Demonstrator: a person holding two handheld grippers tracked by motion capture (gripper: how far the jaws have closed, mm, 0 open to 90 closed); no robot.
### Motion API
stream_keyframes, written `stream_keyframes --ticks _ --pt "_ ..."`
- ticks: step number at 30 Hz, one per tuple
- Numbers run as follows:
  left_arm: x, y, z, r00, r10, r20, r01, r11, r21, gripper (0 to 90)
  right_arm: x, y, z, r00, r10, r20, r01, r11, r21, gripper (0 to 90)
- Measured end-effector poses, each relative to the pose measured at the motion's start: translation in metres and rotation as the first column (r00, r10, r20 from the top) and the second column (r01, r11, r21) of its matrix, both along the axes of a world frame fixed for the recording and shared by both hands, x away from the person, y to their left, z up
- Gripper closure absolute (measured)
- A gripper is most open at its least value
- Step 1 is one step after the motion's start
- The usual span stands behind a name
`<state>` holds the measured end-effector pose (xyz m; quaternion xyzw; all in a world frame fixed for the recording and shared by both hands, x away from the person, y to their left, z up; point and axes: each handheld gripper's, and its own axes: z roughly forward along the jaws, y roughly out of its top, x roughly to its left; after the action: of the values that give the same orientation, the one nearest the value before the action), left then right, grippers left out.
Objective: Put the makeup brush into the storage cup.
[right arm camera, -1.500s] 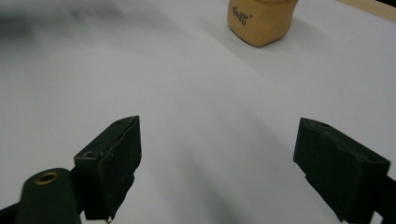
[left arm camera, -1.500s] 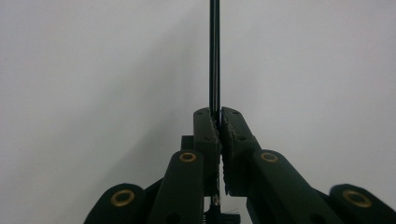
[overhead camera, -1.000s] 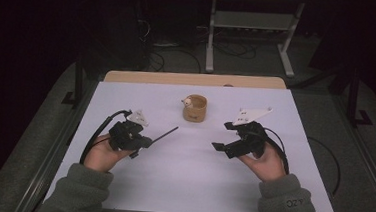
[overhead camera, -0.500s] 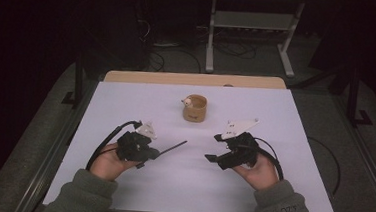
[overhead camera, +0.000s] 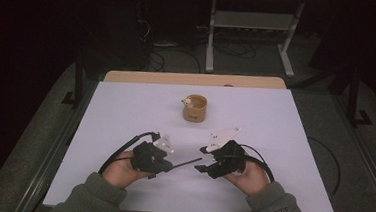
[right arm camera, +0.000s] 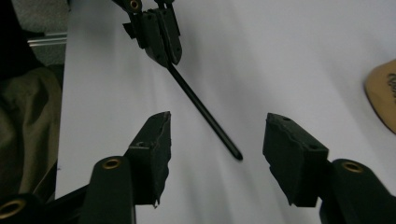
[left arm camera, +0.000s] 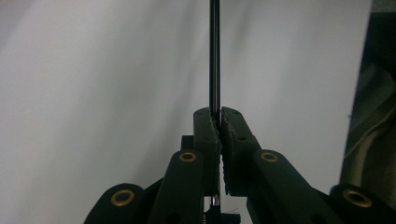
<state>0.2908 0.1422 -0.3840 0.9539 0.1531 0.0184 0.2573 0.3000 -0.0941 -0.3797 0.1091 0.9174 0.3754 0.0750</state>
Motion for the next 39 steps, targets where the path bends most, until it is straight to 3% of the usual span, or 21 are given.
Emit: stream_keyframes --ticks 7,11,20,39 --pt "-0.012 -0.016 -0.001 0.996 -0.089 0.002 0.089 0.996 0.003 85.9 -0.003 0.008 -0.007 0.995 0.099 0.01 -0.099 0.994 -0.047 51.0" --pt "-0.016 -0.022 -0.001 0.9928 -0.12 0.003 0.12 0.9927 0.012 86.0 -0.004 0.012 -0.01 0.9891 0.147 -0.014 -0.147 0.9867 -0.068 58.1" --pt "-0.019 -0.025 -0.001 0.9903 -0.138 0.006 0.138 0.9903 0.007 86.0 -0.005 0.016 -0.016 0.977 0.197 -0.081 -0.205 0.974 -0.097 65.6" --pt "-0.019 -0.024 0.001 0.9886 -0.151 0.001 0.151 0.9886 0.003 85.9 -0.007 0.02 -0.022 0.9578 0.259 -0.124 -0.275 0.953 -0.128 80.5"
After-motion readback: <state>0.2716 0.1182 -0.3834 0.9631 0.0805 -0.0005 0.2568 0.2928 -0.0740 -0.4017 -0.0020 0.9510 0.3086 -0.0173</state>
